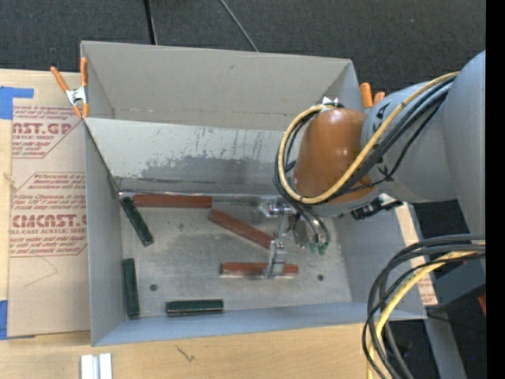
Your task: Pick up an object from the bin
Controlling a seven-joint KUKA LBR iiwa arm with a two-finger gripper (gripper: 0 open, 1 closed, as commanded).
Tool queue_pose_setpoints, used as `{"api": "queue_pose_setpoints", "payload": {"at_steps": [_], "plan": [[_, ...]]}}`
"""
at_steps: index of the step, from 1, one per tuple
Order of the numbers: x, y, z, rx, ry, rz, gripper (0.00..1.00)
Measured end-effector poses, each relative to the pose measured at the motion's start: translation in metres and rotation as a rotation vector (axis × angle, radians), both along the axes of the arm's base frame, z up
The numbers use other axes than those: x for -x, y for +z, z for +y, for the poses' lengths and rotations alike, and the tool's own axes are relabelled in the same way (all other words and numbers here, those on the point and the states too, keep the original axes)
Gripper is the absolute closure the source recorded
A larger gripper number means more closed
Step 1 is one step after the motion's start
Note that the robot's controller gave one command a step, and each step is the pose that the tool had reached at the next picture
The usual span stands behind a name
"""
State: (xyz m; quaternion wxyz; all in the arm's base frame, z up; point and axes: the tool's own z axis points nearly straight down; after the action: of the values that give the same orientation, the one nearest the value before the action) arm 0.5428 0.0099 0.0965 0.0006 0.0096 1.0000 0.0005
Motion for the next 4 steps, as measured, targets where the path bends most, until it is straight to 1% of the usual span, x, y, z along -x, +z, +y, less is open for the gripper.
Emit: {"api": "queue_pose_setpoints", "payload": {"at_steps": [1,2,3,4], "plan": [[0.000,0.000,0.000,0.000,0.000,0.000,0.00],[-0.003,-0.021,0.017,0.000,0.219,-0.012,1.00],[0.000,-0.026,0.017,0.000,0.220,-0.001,0.00],[-0.003,-0.023,0.018,-0.001,0.220,-0.012,1.00]]}}
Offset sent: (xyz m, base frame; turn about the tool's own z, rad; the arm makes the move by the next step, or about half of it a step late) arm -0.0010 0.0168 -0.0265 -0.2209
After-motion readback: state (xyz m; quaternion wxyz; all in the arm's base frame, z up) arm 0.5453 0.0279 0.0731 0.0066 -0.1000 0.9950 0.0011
